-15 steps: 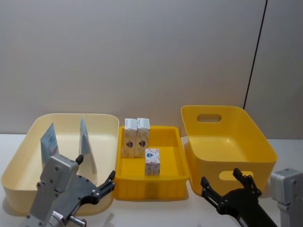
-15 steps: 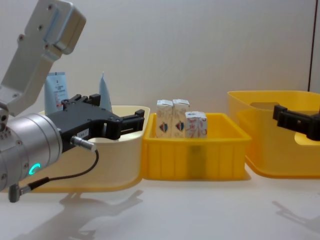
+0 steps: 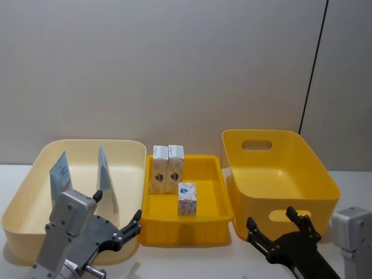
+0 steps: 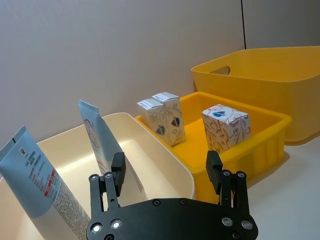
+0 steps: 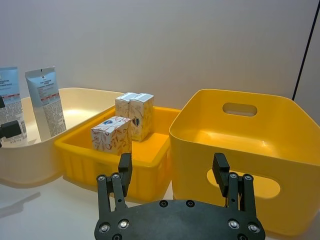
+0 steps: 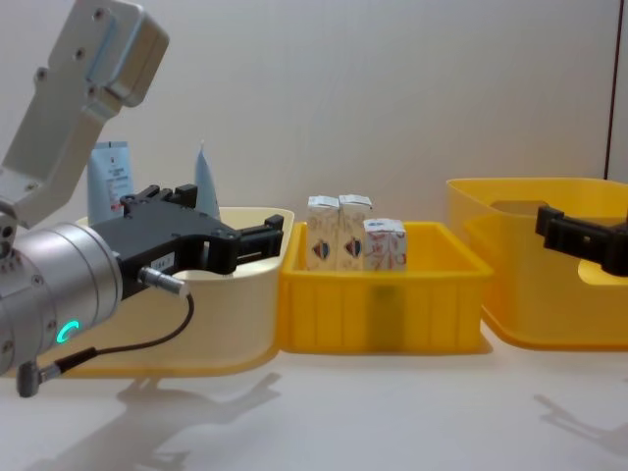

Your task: Bimanual collaborative sorting of washing and personal care products

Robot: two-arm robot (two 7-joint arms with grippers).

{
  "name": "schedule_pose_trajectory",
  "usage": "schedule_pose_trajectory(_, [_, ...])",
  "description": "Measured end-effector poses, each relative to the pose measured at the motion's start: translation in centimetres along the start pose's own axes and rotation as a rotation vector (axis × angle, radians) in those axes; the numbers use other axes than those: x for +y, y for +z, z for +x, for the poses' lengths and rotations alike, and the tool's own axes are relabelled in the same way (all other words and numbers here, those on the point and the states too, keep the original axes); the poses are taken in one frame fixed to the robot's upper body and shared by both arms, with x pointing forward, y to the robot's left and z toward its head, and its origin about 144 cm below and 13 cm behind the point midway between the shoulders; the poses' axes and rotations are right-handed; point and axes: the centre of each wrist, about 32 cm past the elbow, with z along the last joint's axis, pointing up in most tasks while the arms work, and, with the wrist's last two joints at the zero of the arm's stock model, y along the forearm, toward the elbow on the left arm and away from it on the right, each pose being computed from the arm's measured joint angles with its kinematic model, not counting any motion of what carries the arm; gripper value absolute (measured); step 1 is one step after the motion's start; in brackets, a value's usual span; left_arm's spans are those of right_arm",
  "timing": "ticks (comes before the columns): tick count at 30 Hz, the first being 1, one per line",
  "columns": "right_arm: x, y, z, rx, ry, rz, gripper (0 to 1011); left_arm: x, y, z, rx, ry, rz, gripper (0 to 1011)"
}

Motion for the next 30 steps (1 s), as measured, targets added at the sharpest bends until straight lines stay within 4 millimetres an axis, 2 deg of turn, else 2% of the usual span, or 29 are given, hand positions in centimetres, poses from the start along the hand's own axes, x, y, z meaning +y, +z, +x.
schedule_pose_trajectory(30, [0.0, 0.0, 0.0, 0.0, 0.0, 0.0, 1001, 0.0, 0.0, 0.0, 0.0, 0.0, 0.0, 1003])
